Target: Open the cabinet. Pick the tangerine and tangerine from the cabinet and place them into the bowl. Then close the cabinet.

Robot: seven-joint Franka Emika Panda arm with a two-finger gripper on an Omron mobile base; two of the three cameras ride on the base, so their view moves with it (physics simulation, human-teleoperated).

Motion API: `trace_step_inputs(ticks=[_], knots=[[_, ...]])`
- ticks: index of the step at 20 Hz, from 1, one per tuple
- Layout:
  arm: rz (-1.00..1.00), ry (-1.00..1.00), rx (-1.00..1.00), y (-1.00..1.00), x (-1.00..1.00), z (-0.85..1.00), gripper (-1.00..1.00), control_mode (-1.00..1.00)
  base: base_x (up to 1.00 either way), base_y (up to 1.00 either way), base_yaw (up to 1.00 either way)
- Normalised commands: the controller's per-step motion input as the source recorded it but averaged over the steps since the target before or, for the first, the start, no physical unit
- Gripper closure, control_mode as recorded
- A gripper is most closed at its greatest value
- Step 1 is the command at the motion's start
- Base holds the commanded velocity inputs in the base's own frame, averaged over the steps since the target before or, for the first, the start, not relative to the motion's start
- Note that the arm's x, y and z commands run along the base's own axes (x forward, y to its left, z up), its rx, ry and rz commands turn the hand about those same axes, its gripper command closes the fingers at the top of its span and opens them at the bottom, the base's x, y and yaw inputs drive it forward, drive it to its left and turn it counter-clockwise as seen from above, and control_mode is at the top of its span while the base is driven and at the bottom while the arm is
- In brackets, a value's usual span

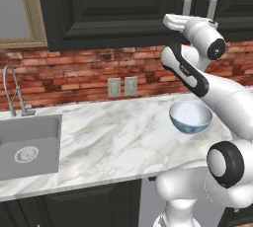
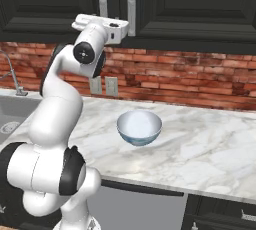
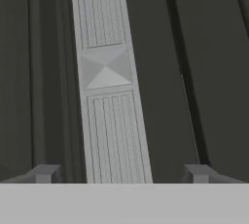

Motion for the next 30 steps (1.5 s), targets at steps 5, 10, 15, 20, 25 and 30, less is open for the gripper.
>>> trace_step_inputs(ticks=[5,10,15,20,25,30], knots=[[0.0,0.01,0.0,0.0,0.26,-0.03,1.0,-1.0,0.0,0.0,0.0],[0.0,0.0,0.0,0.0,0.0,0.0,1.0,-1.0,0.0,0.0,0.0],[0.0,-0.01,0.0,0.0,-0.06,0.0,1.0,-1.0,0.0,0.0,0.0],[0.0,-0.08,0.0,0.13,-0.46,0.16,1.0,-1.0,0.0,0.0,0.0],[0.0,-0.11,-0.01,0.37,-0.75,0.43,1.0,-1.0,0.0,0.0,0.0],[-0.04,-0.02,-0.07,0.62,-0.87,0.54,1.0,-1.0,0.0,0.0,0.0]])
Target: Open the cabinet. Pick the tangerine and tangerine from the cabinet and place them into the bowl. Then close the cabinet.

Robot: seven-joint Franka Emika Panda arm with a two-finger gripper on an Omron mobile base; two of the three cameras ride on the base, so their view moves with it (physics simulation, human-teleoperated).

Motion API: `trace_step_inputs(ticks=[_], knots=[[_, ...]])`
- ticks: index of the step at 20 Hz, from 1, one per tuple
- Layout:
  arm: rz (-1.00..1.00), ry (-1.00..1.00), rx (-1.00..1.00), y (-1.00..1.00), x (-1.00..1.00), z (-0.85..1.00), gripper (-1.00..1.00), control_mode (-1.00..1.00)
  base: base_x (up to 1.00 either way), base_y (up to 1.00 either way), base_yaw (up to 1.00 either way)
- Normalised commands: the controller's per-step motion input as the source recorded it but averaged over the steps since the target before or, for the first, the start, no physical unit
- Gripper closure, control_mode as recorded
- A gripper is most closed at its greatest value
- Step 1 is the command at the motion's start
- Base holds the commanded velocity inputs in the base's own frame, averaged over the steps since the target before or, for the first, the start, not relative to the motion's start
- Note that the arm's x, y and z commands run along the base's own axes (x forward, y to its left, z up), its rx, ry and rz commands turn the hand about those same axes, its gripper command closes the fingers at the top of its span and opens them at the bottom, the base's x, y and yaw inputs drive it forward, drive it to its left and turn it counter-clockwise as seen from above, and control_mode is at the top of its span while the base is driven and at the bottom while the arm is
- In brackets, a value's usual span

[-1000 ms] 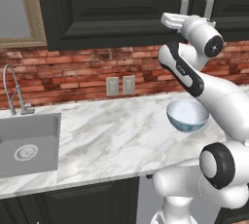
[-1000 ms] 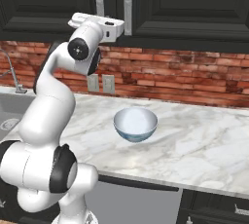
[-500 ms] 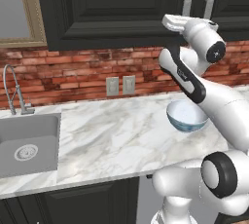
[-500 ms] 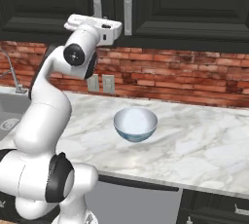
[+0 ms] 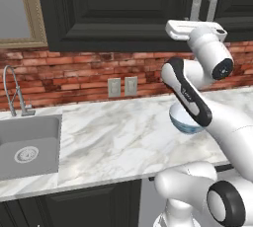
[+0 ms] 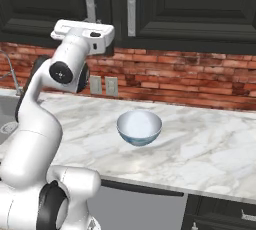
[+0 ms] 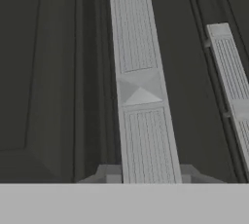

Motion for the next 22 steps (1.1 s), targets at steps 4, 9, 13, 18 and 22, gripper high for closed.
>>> trace_step_inputs(ticks=[4,9,13,18,22], knots=[[-0.1,0.0,-0.11,0.7,-0.92,0.58,1.0,-1.0,0.0,0.0,0.0],[-0.12,0.0,-0.13,0.79,-0.91,0.47,1.0,-1.0,0.0,0.0,0.0],[-0.1,0.02,-0.14,0.82,-0.92,0.03,1.0,-1.0,0.0,0.0,0.0],[-0.15,0.14,-0.13,0.98,-0.98,0.0,1.0,-1.0,0.0,0.0,0.0],[-0.2,0.18,-0.16,1.0,-0.95,0.0,1.0,-1.0,0.0,0.0,0.0]])
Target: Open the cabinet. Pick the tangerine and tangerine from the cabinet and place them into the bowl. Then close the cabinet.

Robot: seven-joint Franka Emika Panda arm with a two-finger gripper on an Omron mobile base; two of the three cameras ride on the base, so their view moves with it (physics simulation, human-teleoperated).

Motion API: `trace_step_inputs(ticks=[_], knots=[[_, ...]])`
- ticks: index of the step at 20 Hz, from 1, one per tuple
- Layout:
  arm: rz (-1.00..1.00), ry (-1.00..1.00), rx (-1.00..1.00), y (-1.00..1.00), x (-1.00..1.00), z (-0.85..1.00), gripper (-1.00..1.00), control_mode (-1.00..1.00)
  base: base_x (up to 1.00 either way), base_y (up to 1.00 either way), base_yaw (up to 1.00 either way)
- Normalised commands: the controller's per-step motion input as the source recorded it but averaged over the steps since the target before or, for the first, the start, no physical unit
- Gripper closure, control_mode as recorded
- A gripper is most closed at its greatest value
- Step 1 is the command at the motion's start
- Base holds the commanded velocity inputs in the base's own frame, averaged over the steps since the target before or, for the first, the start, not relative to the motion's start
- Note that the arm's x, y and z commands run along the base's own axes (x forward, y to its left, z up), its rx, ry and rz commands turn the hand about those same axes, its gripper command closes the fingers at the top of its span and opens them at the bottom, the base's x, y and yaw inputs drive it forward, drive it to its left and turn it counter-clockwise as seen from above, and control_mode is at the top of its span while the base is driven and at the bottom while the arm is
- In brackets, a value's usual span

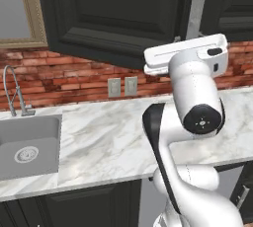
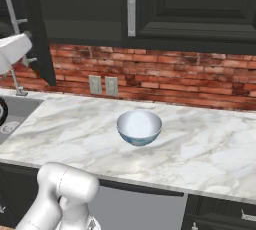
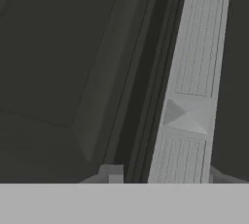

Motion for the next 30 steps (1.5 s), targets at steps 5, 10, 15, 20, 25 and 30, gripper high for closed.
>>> trace_step_inputs(ticks=[5,10,15,20,25,30], knots=[[-0.2,0.16,-0.17,1.0,-0.6,-0.01,-1.0,-1.0,0.0,0.0,0.0],[-0.01,0.02,-0.02,0.27,-0.02,0.0,-1.0,-1.0,0.0,0.0,0.0],[0.0,-0.1,-0.01,0.09,-0.86,-0.1,-1.0,-1.0,0.0,0.0,0.0],[0.0,-0.11,-0.01,-0.02,-1.0,-0.15,-1.0,-1.0,0.0,0.0,0.0],[0.1,-0.03,0.31,-0.88,-0.45,0.11,-1.0,-1.0,0.0,0.0,0.0],[0.25,0.01,0.39,-0.98,0.0,0.1,-1.0,-1.0,0.0,0.0,0.0]])
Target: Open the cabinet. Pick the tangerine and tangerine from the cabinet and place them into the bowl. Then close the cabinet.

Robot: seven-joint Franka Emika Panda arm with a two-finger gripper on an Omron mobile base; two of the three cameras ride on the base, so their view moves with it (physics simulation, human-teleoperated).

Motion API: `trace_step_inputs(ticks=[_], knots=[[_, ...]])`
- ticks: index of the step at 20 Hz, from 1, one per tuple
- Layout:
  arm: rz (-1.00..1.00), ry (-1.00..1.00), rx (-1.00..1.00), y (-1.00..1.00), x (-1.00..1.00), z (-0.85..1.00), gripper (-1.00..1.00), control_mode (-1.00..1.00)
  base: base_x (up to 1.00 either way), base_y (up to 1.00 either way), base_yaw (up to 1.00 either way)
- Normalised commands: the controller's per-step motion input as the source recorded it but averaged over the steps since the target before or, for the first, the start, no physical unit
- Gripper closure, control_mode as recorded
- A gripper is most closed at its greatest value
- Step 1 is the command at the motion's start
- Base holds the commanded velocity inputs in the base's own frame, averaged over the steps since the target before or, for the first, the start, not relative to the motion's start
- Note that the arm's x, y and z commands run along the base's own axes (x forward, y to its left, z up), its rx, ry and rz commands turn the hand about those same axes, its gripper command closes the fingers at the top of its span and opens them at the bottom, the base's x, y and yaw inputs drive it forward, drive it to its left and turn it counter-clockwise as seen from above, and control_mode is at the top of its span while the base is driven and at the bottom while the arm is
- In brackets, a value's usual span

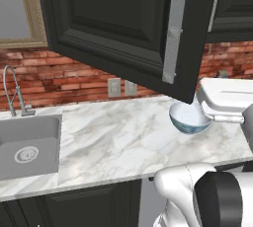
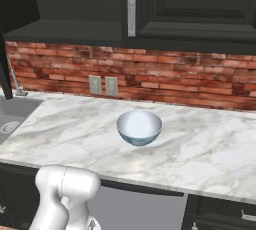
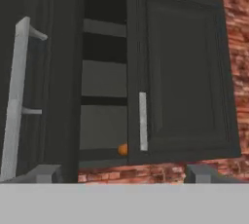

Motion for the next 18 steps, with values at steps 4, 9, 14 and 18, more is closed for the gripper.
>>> trace_step_inputs(ticks=[4,9,14,18], knots=[[0.28,0.18,0.25,-0.73,0.31,0.0,-1.0,-1.0,0.0,0.0,0.0],[0.34,0.3,0.15,-0.45,0.4,-0.17,-1.0,-1.0,0.0,0.0,0.0],[0.26,0.26,0.15,-0.07,0.75,-0.27,-1.0,-1.0,0.0,0.0,0.0],[0.21,0.27,0.13,0.0,0.93,-0.26,-1.0,-1.0,0.0,0.0,0.0]])
